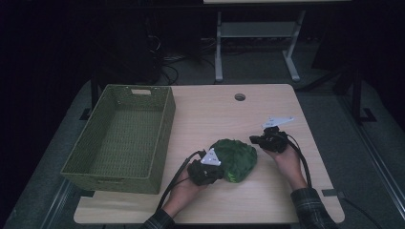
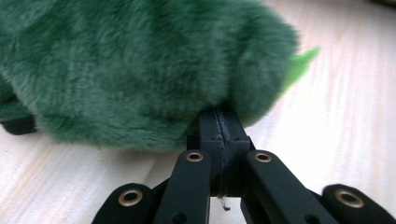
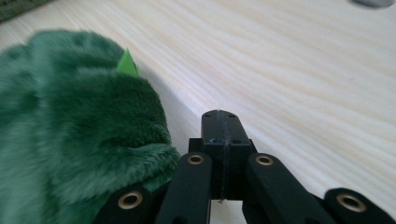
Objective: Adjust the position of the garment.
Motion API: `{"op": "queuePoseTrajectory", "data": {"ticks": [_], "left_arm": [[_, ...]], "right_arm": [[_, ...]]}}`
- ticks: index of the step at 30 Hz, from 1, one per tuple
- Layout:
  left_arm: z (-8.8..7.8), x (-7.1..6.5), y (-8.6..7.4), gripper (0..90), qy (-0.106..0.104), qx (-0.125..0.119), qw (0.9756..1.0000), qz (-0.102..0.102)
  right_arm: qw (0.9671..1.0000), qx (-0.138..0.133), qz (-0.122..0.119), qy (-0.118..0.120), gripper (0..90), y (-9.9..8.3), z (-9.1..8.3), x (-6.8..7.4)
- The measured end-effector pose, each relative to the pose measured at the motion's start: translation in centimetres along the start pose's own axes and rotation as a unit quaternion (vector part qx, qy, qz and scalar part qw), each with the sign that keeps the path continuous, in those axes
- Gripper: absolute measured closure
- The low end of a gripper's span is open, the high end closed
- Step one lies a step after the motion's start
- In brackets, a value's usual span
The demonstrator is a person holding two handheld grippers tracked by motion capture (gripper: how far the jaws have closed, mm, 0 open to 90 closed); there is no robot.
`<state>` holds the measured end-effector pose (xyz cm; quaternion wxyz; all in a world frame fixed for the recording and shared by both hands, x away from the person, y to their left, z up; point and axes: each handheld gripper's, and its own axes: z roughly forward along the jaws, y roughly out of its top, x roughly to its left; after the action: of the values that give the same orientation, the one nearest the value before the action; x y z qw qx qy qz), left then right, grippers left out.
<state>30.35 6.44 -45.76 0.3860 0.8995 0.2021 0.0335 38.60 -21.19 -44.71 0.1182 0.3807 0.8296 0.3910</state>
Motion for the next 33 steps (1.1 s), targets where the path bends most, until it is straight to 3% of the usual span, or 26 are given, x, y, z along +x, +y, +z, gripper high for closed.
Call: {"op": "queuePoseTrajectory", "data": {"ticks": [3,9,18,27,30,33], "left_arm": [[0.2,0.5,-0.1,89.9,0.003,0.001,1.0,-0.006],[0.3,1.9,-0.2,89.8,0.013,0.003,0.9999,-0.006],[0.2,3.6,-0.3,89.5,0.011,-0.014,0.9998,-0.011],[0.2,4.2,-0.2,88.8,0.012,-0.017,0.9997,-0.011],[-0.3,4.3,-0.2,86.6,0.018,-0.014,0.9997,-0.011],[-1.1,4.3,-0.1,83.9,0.026,-0.017,0.9995,-0.007]], "right_arm": [[0.9998,0.019,0.001,0.008,90.0,-0.2,0.8,0.2],[0.9989,0.035,-0.012,0.029,89.9,-1.4,0.7,1.2],[0.9965,0.047,-0.032,0.061,89.9,-3.7,-1.3,3.4],[0.9939,0.048,-0.044,0.089,89.9,-5.5,-3.1,6.0],[0.9951,0.039,-0.047,0.077,82.8,-6.1,-3.5,6.2],[0.9976,0.028,-0.028,0.057,72.7,-6.4,-4.1,5.5]]}}
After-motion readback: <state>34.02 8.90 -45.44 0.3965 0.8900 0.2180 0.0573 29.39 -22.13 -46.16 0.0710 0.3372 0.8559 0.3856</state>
